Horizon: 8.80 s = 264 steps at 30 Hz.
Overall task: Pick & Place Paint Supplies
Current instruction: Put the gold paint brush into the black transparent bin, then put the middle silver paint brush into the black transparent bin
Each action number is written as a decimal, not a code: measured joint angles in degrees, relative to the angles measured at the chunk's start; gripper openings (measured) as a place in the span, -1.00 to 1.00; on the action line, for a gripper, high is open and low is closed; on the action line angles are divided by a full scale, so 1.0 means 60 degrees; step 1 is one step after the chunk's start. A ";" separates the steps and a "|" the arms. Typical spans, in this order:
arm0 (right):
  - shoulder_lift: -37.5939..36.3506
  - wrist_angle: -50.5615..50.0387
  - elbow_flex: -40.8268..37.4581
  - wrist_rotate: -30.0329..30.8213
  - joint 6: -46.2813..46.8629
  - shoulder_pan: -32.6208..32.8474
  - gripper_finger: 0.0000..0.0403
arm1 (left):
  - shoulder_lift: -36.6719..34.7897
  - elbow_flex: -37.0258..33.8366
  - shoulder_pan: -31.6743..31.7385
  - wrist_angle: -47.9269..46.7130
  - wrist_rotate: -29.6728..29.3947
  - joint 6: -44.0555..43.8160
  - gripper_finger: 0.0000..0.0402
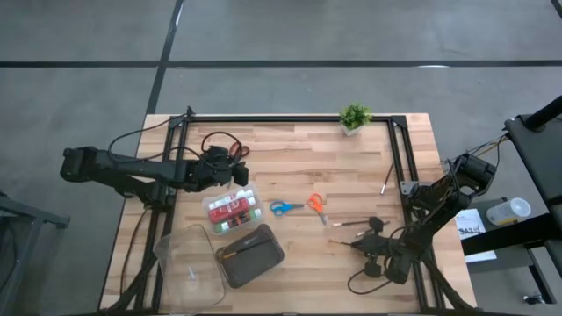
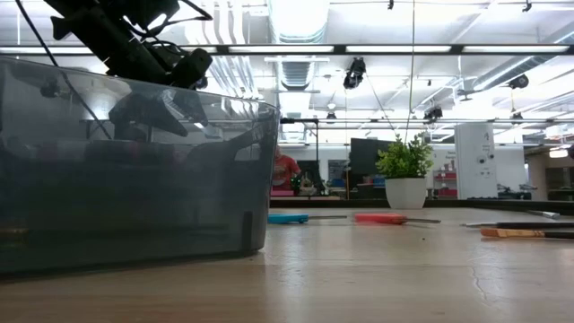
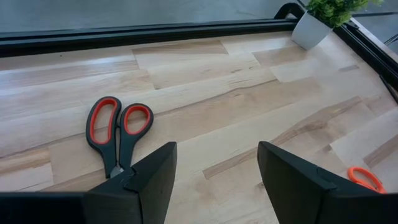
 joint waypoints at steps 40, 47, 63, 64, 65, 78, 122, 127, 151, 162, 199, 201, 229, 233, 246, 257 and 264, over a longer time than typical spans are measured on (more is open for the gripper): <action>-0.3888 0.1494 0.0168 0.0886 -0.6547 -0.0924 -0.95 | -0.0004 0.0000 -0.0001 0.0000 -0.0003 0.0000 0.16; -0.4239 0.3405 0.0171 -0.0250 -0.9371 -0.2297 -0.95 | -0.0004 0.0000 -0.0002 0.0000 0.0000 0.0001 0.16; -0.1811 0.5290 0.1971 -0.5537 -1.2472 -0.5724 -0.95 | -0.0004 0.0000 0.0000 0.0000 0.0000 0.0001 0.16; -0.1518 0.5179 0.2271 -0.5642 -1.2631 -0.5789 -0.95 | -0.0004 0.0000 0.0000 0.0000 -0.0001 0.0001 0.16; -0.1231 0.5101 0.2576 -0.5784 -1.2748 -0.5856 -0.95 | -0.0004 0.0000 0.0000 0.0003 -0.0003 -0.0002 0.16; 0.2593 0.3561 0.6855 -0.7359 -1.3468 -0.6450 -0.95 | -0.0004 0.0000 0.0000 0.0000 0.0000 0.0001 0.16; 0.5610 0.2436 0.9805 -1.0618 -1.1817 -0.7486 -0.94 | -0.0004 0.0004 -0.0001 0.0000 -0.0002 0.0001 0.16; 0.5610 0.2458 0.9783 -1.0627 -1.1777 -0.7483 -0.94 | -0.0004 0.0001 -0.0003 0.0000 -0.0003 0.0001 0.16; 0.5282 0.2253 0.9761 -1.0610 -1.2288 -0.7486 -0.64 | -0.0004 0.0003 -0.0004 0.0000 -0.0003 0.0001 0.16; 0.2554 0.2192 0.7517 -0.9098 -1.3715 -0.7519 -0.64 | -0.0004 0.0000 -0.0003 -0.0004 0.0001 0.0001 0.16; -0.8096 -0.0957 -0.2816 -0.2004 -0.8319 -0.8008 -0.64 | -0.0004 0.0000 -0.0002 -0.0025 -0.0002 0.0000 0.16; -0.8094 -0.0975 -0.2805 -0.2006 -0.8155 -0.8096 -0.64 | -0.0004 0.0000 -0.0001 -0.0027 0.0000 0.0001 0.16; -0.6279 0.1634 -0.4186 -0.2762 -0.6648 -0.8568 -0.64 | -0.0004 0.0000 -0.0001 -0.0029 0.0000 0.0001 0.16; -0.6102 0.1673 -0.4171 -0.2767 -0.6480 -0.8568 -0.64 | -0.0004 0.0000 0.0000 -0.0029 0.0001 0.0001 0.16; -0.5957 0.2476 -0.4207 -0.3138 -0.6713 -0.8569 -0.64 | -0.0004 0.0000 -0.0003 -0.0029 0.0001 0.0001 0.16; -0.5938 0.2516 -0.4036 -0.3097 -0.7008 -0.8568 -0.64 | -0.0004 0.0000 0.0000 -0.0029 0.0001 0.0001 0.16; -0.5938 0.2253 -0.4036 -0.2612 -0.7026 -0.8568 -0.64 | -0.0004 0.0000 -0.0002 -0.0029 -0.0001 0.0001 0.16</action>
